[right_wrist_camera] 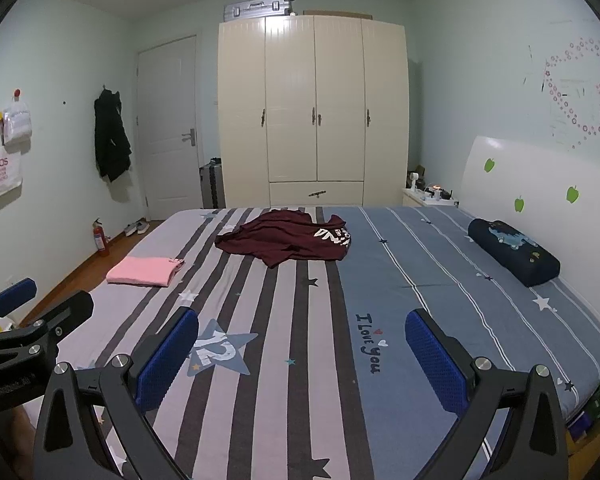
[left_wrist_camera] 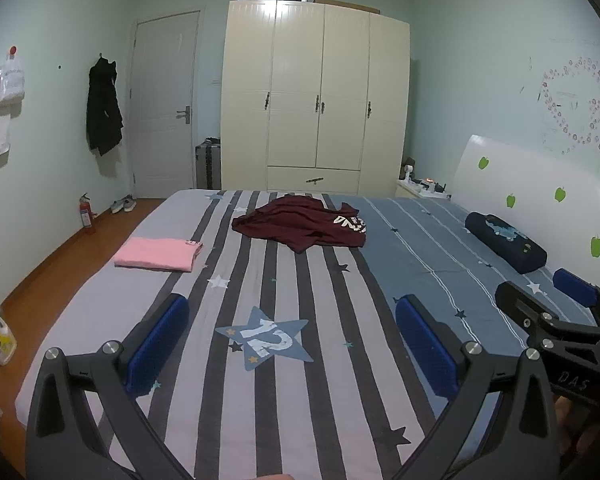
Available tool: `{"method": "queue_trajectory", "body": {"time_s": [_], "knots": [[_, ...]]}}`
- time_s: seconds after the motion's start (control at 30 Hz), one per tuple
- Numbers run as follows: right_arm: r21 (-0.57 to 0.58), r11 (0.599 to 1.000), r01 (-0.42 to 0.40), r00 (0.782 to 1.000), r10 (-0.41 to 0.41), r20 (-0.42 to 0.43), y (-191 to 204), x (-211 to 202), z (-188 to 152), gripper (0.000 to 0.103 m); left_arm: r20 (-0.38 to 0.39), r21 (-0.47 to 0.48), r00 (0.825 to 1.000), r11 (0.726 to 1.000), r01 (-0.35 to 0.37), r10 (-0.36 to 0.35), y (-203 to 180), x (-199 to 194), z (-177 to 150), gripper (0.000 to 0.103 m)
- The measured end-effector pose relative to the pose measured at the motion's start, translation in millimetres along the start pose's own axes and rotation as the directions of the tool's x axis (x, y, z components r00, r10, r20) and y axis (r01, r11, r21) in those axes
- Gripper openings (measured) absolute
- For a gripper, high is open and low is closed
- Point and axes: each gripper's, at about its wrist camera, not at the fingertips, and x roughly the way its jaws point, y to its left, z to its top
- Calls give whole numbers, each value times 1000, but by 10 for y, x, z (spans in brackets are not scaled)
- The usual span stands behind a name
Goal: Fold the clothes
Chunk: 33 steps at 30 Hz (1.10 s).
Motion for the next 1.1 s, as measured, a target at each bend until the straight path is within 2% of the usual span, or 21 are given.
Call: {"method": "queue_trajectory", "body": {"time_s": [0.4,1.1], "knots": [[-7,1000,-8,1000,8,2,-91,26,-21,102,10,8,1000,1000,-6,6,4,-44,26,102],[-4,1000,-8,1000,8,8,-27,-7,30,102,27,17,1000,1000,-16,15,-20,-77,48,102]]}}
